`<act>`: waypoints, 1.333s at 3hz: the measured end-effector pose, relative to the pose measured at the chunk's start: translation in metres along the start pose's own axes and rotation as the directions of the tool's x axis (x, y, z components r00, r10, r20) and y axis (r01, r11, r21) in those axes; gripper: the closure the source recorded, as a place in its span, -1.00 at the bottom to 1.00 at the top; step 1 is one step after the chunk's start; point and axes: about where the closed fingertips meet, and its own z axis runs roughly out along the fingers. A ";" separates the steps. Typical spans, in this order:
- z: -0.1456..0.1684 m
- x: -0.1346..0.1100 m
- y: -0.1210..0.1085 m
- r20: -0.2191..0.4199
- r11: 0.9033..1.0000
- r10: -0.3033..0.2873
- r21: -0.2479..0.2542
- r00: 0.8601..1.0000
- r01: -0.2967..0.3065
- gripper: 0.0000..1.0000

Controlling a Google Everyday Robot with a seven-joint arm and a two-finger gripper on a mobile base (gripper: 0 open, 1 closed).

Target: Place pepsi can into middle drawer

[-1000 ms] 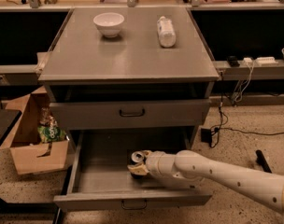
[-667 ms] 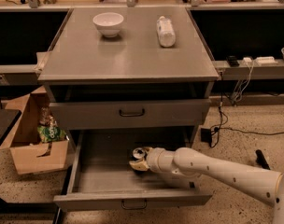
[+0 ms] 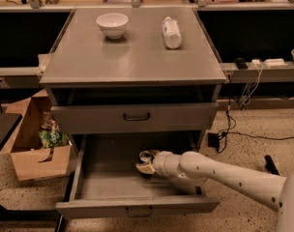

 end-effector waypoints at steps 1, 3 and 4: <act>0.000 0.000 0.000 0.000 1.000 0.000 0.000 1.000 0.000 0.05; 0.000 0.000 0.000 0.000 1.000 0.000 0.000 1.000 0.000 -1.00; 0.000 0.000 0.000 0.000 1.000 0.000 0.000 1.000 0.000 -1.00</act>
Offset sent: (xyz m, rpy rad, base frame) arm 0.0000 0.0000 0.0000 0.0000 0.0000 0.0000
